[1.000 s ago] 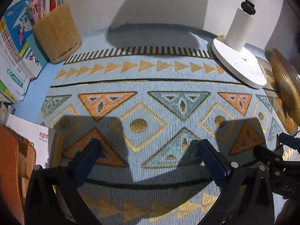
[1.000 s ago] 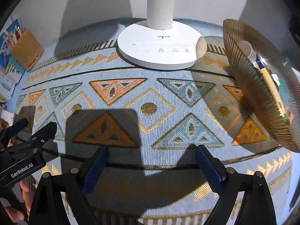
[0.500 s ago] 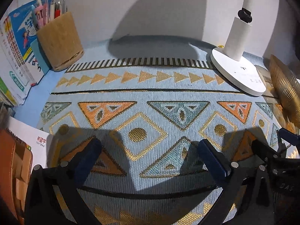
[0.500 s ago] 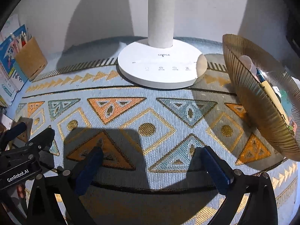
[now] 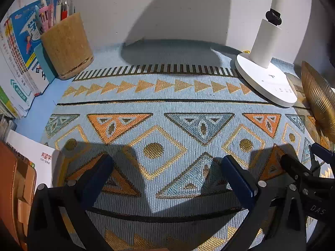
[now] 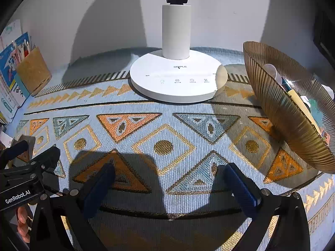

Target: Organize rigid objects

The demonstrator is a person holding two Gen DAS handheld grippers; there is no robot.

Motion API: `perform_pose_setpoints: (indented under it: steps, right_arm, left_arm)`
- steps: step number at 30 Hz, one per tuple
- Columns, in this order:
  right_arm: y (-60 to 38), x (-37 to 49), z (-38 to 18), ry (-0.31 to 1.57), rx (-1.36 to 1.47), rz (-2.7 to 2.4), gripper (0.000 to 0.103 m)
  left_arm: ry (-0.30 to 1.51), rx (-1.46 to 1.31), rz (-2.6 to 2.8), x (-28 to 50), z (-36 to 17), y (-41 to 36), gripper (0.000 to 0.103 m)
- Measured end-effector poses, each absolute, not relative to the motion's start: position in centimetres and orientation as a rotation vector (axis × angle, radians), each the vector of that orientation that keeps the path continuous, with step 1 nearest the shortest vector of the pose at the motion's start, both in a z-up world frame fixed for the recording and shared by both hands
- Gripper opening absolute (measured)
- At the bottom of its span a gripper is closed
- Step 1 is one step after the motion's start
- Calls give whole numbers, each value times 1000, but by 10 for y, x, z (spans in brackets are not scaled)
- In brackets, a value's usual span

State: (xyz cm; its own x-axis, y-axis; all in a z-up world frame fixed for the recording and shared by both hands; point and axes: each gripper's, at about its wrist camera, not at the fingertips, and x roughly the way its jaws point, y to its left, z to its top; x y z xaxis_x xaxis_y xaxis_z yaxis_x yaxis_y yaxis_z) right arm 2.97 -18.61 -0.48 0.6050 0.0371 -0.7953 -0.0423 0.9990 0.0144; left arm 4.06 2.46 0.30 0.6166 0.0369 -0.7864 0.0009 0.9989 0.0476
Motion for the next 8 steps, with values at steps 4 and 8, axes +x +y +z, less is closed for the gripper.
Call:
perform_pose_setpoints:
  steps: [4,8]
  right_arm:
    - [-186,29,-5,920,-6,46,103]
    - [-186,29,-5,920,-6,46,103]
  left_arm:
    - [906,44,22,41,3,24,103]
    - [906,46,24,41,3,23,103]
